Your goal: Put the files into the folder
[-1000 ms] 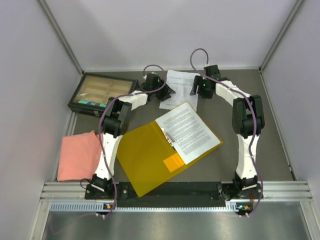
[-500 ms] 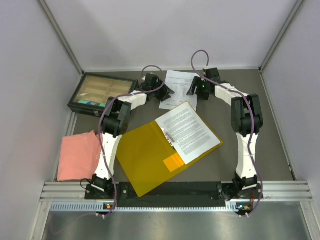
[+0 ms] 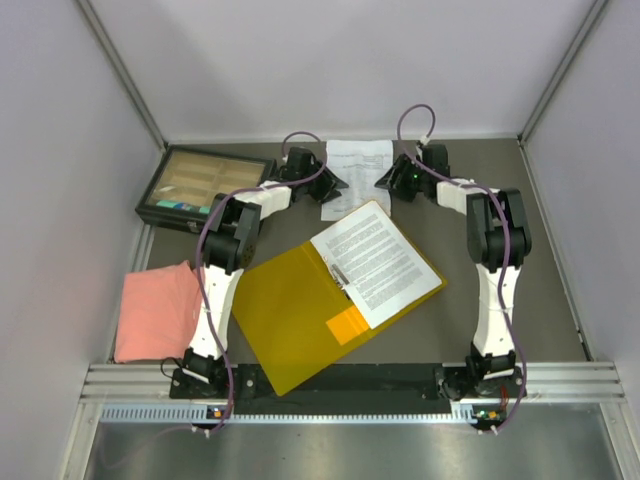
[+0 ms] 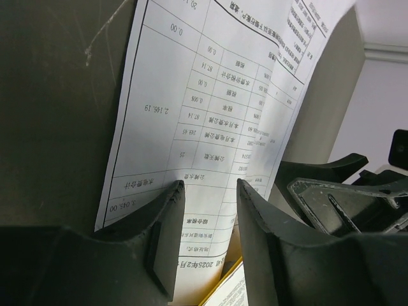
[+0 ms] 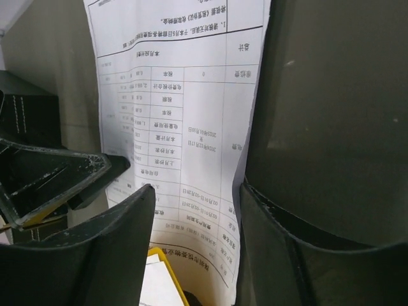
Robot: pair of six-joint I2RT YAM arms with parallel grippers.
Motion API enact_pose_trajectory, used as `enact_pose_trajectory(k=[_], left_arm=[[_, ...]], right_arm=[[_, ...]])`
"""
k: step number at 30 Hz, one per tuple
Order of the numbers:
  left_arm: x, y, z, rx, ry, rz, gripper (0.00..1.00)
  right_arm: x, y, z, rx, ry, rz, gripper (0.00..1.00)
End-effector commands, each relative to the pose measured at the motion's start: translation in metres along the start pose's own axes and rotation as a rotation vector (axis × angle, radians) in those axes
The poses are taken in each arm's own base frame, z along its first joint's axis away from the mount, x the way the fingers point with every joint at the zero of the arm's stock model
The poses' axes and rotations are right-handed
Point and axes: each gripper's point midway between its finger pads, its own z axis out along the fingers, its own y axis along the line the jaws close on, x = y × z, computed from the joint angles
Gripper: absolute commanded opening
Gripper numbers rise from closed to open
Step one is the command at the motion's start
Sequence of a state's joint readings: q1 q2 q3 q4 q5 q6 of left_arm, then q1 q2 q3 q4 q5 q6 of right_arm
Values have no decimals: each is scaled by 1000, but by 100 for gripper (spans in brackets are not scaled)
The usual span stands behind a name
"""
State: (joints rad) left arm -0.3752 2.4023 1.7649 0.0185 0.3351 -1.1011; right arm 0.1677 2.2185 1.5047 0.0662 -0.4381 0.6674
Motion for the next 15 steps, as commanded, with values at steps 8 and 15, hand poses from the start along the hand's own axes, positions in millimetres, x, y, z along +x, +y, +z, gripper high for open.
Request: enact_pose_trajectory(k=[8, 15], left_arm=[[16, 30, 10, -71, 63, -11, 44], [16, 27, 9, -64, 64, -7, 44]], right_arm=[[10, -51, -16, 348, 48, -126, 36], [9, -50, -18, 525, 39, -270, 21]])
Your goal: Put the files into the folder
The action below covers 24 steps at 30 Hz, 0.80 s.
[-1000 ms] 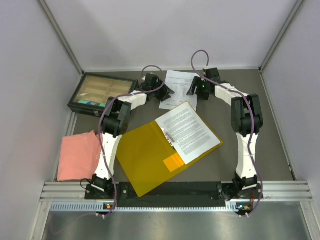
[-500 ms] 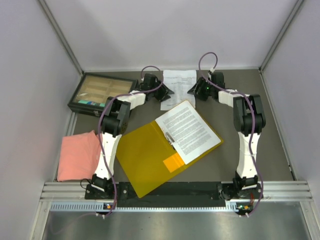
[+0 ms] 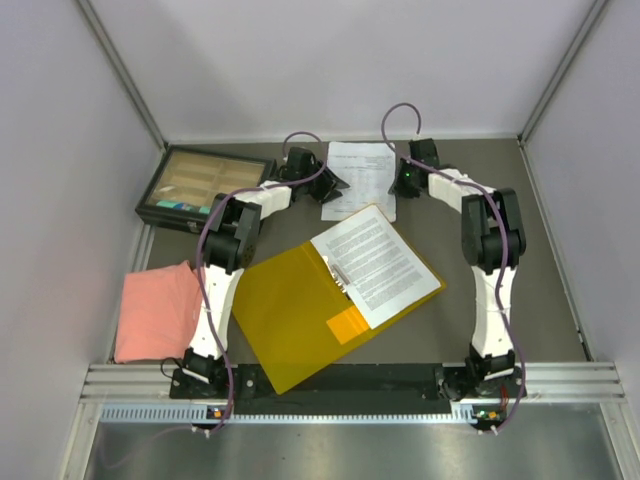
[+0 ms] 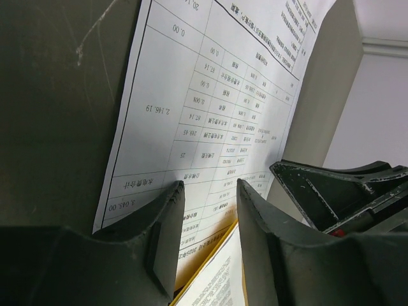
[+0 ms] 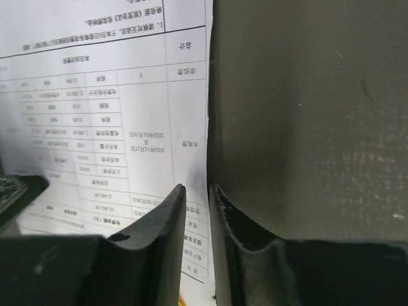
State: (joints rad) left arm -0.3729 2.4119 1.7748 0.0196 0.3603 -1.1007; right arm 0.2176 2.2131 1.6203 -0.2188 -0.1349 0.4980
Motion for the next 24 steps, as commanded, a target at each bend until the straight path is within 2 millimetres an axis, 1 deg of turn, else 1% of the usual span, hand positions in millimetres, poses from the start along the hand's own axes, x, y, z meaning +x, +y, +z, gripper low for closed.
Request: enact_pose_trajectory(k=[1, 2, 3, 4, 6, 7, 10, 12, 15, 16, 19, 20, 21, 23, 24], left_arm=[[13, 27, 7, -75, 43, -3, 44], [14, 26, 6, -75, 45, -2, 44], [13, 24, 6, -70, 46, 3, 44], [13, 24, 6, -69, 48, 6, 44], [14, 22, 5, -67, 50, 7, 44], [14, 20, 4, -63, 51, 8, 45], [16, 20, 5, -60, 56, 9, 45], [17, 20, 5, -60, 61, 9, 45], [21, 19, 7, -54, 74, 14, 45], [20, 17, 6, -49, 77, 17, 45], [21, 11, 5, -39, 95, 41, 47], [21, 7, 4, -33, 103, 48, 49], [17, -3, 2, -14, 100, 75, 51], [16, -12, -4, -11, 110, 92, 57], [12, -26, -8, 11, 106, 131, 59]], right_arm=[[16, -26, -2, 250, 38, -138, 15], [18, -28, -3, 270, 51, -147, 13], [16, -24, -1, 267, 43, -157, 11], [18, -21, 2, 244, 53, -169, 10], [17, -15, 6, 217, 56, -171, 10], [22, -12, 9, 192, 75, -166, 10], [26, -1, 12, 147, 80, -155, 10], [28, -3, 14, 156, 85, -148, 9], [28, -12, 12, 220, 73, -142, 4], [25, -17, 11, 248, 61, -140, 0], [14, -21, 3, 293, 21, -143, 0], [9, -23, 0, 307, 13, -143, 0], [-2, -17, -5, 299, -14, -151, 0], [-15, -21, -16, 347, -47, -181, 0], [-23, -24, -22, 370, -70, -189, 0]])
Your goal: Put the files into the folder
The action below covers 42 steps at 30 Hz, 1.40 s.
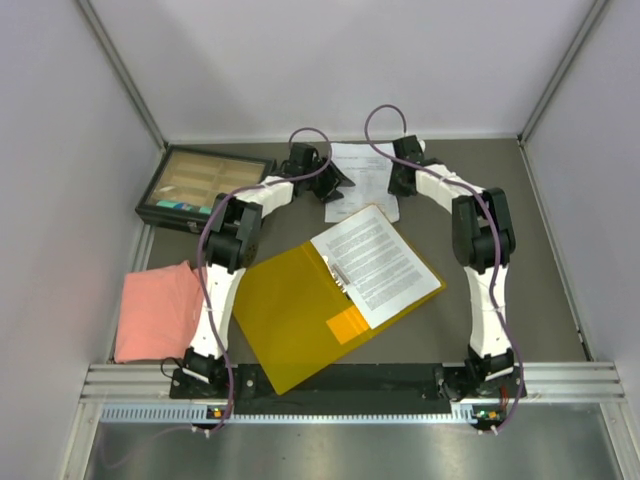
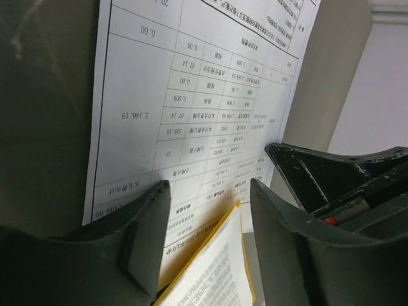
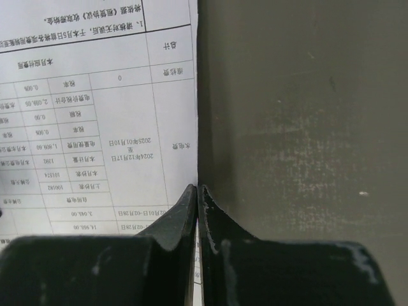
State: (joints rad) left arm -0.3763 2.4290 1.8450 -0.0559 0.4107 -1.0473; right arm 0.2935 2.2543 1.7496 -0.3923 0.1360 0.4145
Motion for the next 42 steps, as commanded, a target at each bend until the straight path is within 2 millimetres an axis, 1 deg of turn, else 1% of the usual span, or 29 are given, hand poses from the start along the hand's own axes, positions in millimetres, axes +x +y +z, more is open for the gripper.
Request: enact_pose_trajectory(k=[1, 2, 4, 8, 11, 12, 13, 14, 15, 16, 17, 18, 19, 20, 21, 22, 23, 24, 25, 26, 28, 29, 30, 32, 33, 35, 36, 38, 42], left_arm=[[1, -25, -11, 7, 45, 104, 61], [2, -24, -16, -22, 57, 109, 63], [-10, -51, -32, 2, 25, 184, 66], [-19, -88, -68, 19, -3, 262, 69], [-19, -110, -101, 24, -25, 320, 70], [-15, -106, -108, 3, -12, 336, 70], [-15, -122, -129, 23, -32, 358, 70], [-12, -124, -138, 23, -37, 372, 70], [-4, -111, -142, 1, -17, 376, 70], [-2, -128, -165, 36, -47, 405, 70], [2, -128, -175, 37, -54, 417, 70], [12, -111, -177, 9, -30, 419, 70], [16, -122, -198, 38, -56, 445, 70], [21, -118, -205, 37, -53, 450, 70], [34, -98, -206, 10, -21, 442, 70], [39, -105, -223, 35, -40, 455, 69], [52, -84, -222, 17, -13, 442, 70], [60, -89, -236, 47, -19, 448, 69], [65, -83, -240, 42, -19, 443, 69], [76, -61, -239, 13, 3, 419, 69], [87, -54, -253, 21, -8, 420, 69], [98, -32, -251, -5, 13, 402, 69], [103, -31, -259, 4, 1, 404, 69], [119, -5, -260, -28, 32, 374, 69], [122, -4, -264, -17, 25, 375, 69], [135, 15, -265, -38, 49, 345, 69], [137, 15, -268, -27, 43, 346, 69], [145, 28, -268, -44, 57, 326, 69], [154, 32, -268, -26, 85, 300, 69]], right_arm=[[-32, -31, -27, 172, -85, -67, 0], [-39, -36, -35, 186, -104, -75, 0], [-58, -57, -55, 245, -142, -86, 0], [-78, -91, -95, 319, -197, -103, 0], [-95, -101, -133, 352, -266, -129, 0], [-98, -103, -141, 358, -275, -140, 0], [-99, -104, -149, 360, -281, -154, 0], [-105, -104, -166, 358, -303, -154, 0], [-105, -104, -173, 354, -305, -159, 0], [-104, -100, -182, 343, -308, -175, 0], [-101, -98, -189, 339, -305, -187, 0], [-104, -92, -205, 324, -330, -199, 0], [-101, -88, -212, 319, -324, -235, 0], [-96, -74, -219, 296, -325, -272, 0], [-95, -67, -231, 277, -337, -290, 0], [-91, -62, -238, 268, -330, -317, 0], [-80, -45, -244, 236, -318, -357, 0], [-73, -33, -249, 195, -310, -387, 0], [-69, -21, -263, 163, -329, -418, 0], [-55, -2, -271, 122, -320, -463, 0], [-38, 25, -288, -3, -308, -509, 0], [-27, 34, -293, -50, -285, -531, 0], [-11, 57, -303, -170, -261, -529, 0], [6, 70, -322, -311, -231, -498, 0], [17, 84, -333, -421, -207, -465, 0], [31, 88, -351, -518, -198, -437, 0], [37, 94, -358, -576, -188, -432, 0], [47, 87, -364, -589, -171, -407, 0], [67, 56, -345, -533, -63, -302, 0]])
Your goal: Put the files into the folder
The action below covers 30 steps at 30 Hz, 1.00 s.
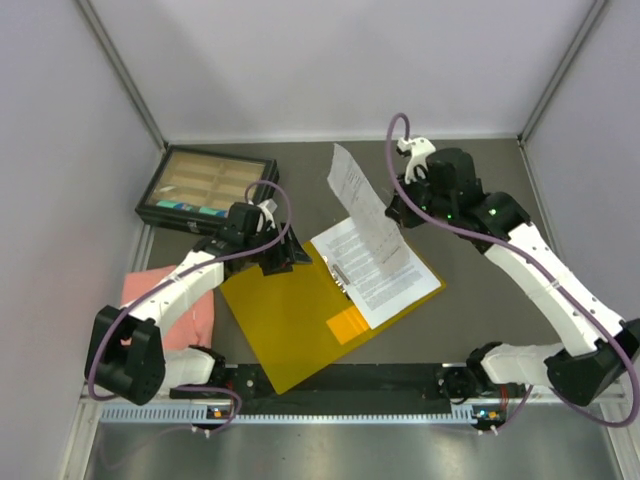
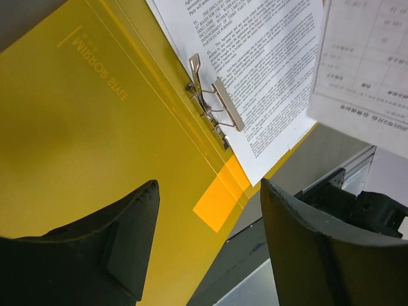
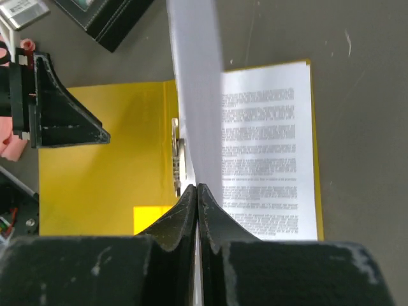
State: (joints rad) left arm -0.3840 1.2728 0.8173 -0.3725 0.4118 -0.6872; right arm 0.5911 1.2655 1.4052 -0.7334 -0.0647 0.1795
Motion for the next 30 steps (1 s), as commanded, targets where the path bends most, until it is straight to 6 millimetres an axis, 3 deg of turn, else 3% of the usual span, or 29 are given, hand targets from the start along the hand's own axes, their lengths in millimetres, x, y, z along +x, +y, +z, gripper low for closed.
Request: enact_pose_trajectory(k=[1, 4, 10, 14, 24, 30], left_arm=[[-8, -22, -4, 111, -47, 15, 69], [-7, -27, -5, 133, -42, 6, 69], [-5, -30, -4, 144, -27, 6, 69], [-1, -27, -2, 140, -15, -2, 68], [7, -20, 1, 124, 4, -16, 69], [7, -21, 1, 125, 7, -15, 69]], right_arm=[[34, -21, -4, -11, 94, 181, 0], [79, -46, 13, 40, 181, 239, 0], [121, -94, 36, 230, 291, 259, 0], [130, -110, 50, 295, 321, 234, 0], [121, -134, 69, 383, 312, 200, 0], [121, -131, 79, 339, 318, 194, 0]])
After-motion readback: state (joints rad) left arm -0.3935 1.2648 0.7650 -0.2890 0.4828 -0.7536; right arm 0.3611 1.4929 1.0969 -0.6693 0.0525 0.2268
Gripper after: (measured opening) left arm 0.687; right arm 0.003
